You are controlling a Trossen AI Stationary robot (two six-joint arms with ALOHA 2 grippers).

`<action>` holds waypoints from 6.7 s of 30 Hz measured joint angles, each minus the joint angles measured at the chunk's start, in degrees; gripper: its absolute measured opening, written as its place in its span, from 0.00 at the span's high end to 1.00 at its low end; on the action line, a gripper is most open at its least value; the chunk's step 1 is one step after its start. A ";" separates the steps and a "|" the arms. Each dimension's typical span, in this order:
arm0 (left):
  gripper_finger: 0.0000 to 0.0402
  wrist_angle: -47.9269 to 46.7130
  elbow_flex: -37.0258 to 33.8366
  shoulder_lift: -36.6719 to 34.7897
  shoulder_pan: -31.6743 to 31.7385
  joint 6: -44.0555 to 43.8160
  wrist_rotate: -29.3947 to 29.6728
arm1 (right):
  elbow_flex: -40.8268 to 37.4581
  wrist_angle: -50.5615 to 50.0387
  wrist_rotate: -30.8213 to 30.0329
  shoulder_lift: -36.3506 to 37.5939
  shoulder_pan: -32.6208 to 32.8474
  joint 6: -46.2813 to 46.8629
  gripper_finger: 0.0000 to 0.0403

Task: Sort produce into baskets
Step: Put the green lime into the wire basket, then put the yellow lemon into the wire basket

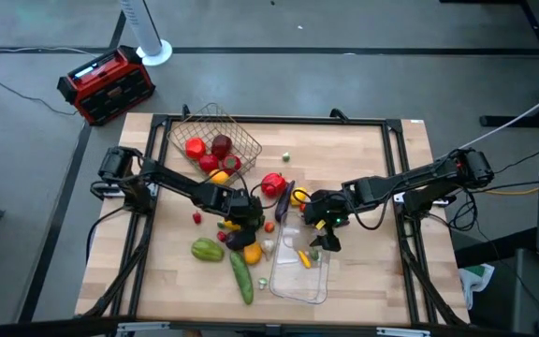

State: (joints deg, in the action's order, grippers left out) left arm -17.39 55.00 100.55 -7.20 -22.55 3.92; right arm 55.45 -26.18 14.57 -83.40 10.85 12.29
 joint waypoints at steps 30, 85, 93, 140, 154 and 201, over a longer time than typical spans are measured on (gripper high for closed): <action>0.45 -31.16 15.56 -19.18 14.35 7.74 11.69 | 11.81 -14.18 -23.06 0.04 -4.36 -11.54 0.11; 0.44 -36.63 11.89 -19.56 24.15 9.14 7.56 | 2.92 -0.62 -20.83 -8.52 -17.64 -35.38 0.11; 0.44 -36.26 11.89 -19.56 24.17 10.88 7.74 | 2.92 -0.43 -17.51 -8.76 -17.64 -36.92 0.11; 0.44 -32.74 11.87 -19.52 24.06 12.15 8.00 | 2.94 -0.60 -17.49 -8.76 -17.64 -35.50 0.11; 0.44 -41.22 11.85 -19.37 26.27 7.06 10.86 | 2.94 -0.41 -17.53 -8.76 -17.64 -35.50 0.11; 0.15 -38.82 11.87 -19.52 32.87 0.19 -0.70 | 2.94 -0.41 -17.53 -8.76 -17.64 -35.54 0.11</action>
State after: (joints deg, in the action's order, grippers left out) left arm -56.20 66.87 81.03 25.66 -22.36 3.23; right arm 58.39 -26.59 -2.96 -92.16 -6.79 -23.24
